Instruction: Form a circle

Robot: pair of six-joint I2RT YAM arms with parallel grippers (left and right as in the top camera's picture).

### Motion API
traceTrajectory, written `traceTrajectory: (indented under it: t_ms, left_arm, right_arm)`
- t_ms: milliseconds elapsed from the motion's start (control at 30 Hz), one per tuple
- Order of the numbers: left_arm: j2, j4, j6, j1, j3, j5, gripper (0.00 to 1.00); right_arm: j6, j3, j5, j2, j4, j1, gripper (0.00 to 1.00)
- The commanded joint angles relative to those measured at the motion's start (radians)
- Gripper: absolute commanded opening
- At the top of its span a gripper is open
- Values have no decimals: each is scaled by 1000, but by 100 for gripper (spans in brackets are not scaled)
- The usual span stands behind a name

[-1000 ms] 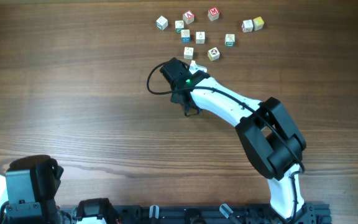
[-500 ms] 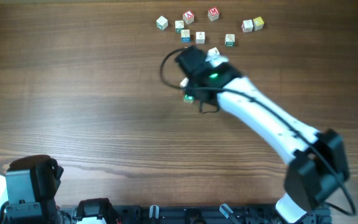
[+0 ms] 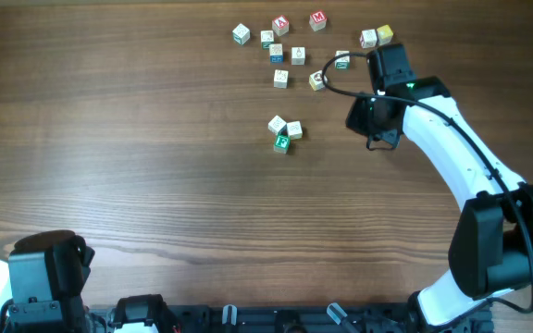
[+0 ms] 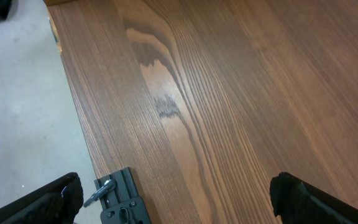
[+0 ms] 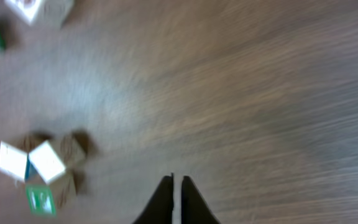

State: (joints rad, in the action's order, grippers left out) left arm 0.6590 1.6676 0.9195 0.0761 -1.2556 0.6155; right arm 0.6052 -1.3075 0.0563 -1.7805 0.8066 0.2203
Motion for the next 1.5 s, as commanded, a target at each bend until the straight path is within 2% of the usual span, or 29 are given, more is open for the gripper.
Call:
traceTrajectory:
  t_ms: [0, 267, 367, 467, 600, 700, 800, 967, 1100, 1467]
  left_arm:
    - [-2, -2, 12, 7, 1, 3, 100]
    - [-2, -2, 12, 7, 1, 3, 100]
    - [-2, -2, 12, 7, 1, 3, 100]
    - [-2, -2, 12, 7, 1, 3, 100]
    - [-2, -2, 12, 7, 1, 3, 100]
    - [-2, -2, 12, 7, 1, 3, 100]
    - [-2, -2, 12, 7, 1, 3, 100]
    - [-2, -2, 12, 7, 1, 3, 100]
    - [-2, -2, 12, 7, 1, 3, 100]
    - [-2, -2, 12, 7, 1, 3, 100]
  right_arm:
    - [-103, 40, 180, 4, -11, 8, 4]
    - [-108, 63, 164, 4, -39, 157, 4]
    - [-96, 94, 107, 4, -123, 235, 4]
    - [67, 206, 100, 4, -287, 270, 4]
    - [153, 386, 364, 4, -588, 232, 4]
    - [164, 512, 536, 4, -826, 164, 4]
    - [211, 598, 592, 4, -986, 128, 4]
    - [260, 681, 632, 4, -1150, 123, 4]
    - [263, 708, 642, 4, -1170, 123, 4]
    - [304, 734, 509, 3, -1195, 167, 4]
